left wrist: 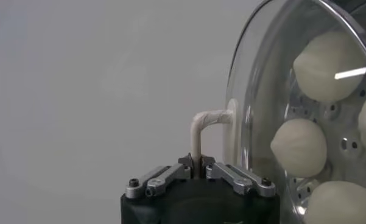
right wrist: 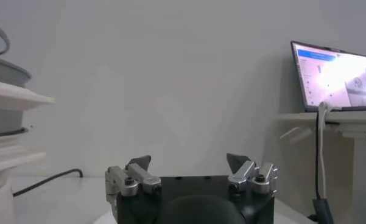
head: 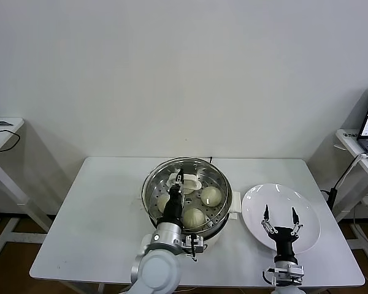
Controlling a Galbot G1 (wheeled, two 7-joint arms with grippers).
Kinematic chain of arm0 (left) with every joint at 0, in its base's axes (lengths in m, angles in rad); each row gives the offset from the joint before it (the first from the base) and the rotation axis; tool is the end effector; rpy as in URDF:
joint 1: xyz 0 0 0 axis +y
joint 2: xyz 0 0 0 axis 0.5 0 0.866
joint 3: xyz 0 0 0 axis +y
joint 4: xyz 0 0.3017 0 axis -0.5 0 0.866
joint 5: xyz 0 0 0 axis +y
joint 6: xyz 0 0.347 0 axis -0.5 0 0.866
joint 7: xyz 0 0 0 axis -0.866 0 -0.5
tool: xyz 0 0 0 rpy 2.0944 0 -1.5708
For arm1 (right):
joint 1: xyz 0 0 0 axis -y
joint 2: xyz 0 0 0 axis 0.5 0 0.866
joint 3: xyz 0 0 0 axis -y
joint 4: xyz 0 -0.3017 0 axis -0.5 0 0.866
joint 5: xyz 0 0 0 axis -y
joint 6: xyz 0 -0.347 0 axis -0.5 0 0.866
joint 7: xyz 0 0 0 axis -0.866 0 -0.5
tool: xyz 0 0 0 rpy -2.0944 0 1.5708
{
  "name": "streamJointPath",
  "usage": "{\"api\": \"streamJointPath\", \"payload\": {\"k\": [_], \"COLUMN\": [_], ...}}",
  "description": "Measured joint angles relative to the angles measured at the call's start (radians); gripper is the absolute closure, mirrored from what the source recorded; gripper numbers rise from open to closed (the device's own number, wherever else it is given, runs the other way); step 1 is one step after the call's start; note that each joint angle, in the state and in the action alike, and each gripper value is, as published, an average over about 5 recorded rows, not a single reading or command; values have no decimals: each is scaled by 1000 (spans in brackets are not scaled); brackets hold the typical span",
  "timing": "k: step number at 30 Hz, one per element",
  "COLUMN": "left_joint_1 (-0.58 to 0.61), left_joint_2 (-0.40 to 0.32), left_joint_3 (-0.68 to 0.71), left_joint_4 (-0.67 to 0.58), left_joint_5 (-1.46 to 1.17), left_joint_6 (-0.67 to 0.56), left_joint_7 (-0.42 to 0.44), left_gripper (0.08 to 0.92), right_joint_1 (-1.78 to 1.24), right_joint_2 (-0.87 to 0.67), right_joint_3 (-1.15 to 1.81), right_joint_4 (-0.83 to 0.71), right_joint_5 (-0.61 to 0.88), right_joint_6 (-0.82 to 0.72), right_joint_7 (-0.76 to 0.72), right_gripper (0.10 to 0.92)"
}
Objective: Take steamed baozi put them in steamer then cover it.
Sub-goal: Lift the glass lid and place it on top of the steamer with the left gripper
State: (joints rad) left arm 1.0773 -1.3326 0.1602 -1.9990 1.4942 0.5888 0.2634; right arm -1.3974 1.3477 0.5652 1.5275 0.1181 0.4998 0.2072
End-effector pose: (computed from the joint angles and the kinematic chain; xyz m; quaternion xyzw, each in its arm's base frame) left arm 0.2386 -0.1566 -0.2075 0.0570 0.7264 0.6830 0.0502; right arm 0.2205 -0.0841 -0.4060 0.1037 0.9913 -0.0512 0.0625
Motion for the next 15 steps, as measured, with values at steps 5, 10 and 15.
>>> {"api": "streamJointPath", "payload": {"k": [5, 10, 15], "left_joint_1": [-4, -8, -10], "left_joint_2": [-10, -23, -32], "left_joint_3": [5, 8, 9], "left_joint_4": [12, 29, 44], "left_joint_5": [8, 11, 13], "left_joint_6": [-3, -4, -6], "left_joint_7": [0, -6, -14], "left_gripper": [815, 815, 815], "right_joint_1": [-1, -1, 1], "right_joint_2": [0, 1, 0], "right_joint_3": [1, 0, 0], "right_joint_4": [-3, -7, -10], "right_joint_5": [0, 0, 0], "right_joint_6": [1, 3, 5], "right_joint_7": [0, -1, -1], "right_gripper": [203, 203, 203]}}
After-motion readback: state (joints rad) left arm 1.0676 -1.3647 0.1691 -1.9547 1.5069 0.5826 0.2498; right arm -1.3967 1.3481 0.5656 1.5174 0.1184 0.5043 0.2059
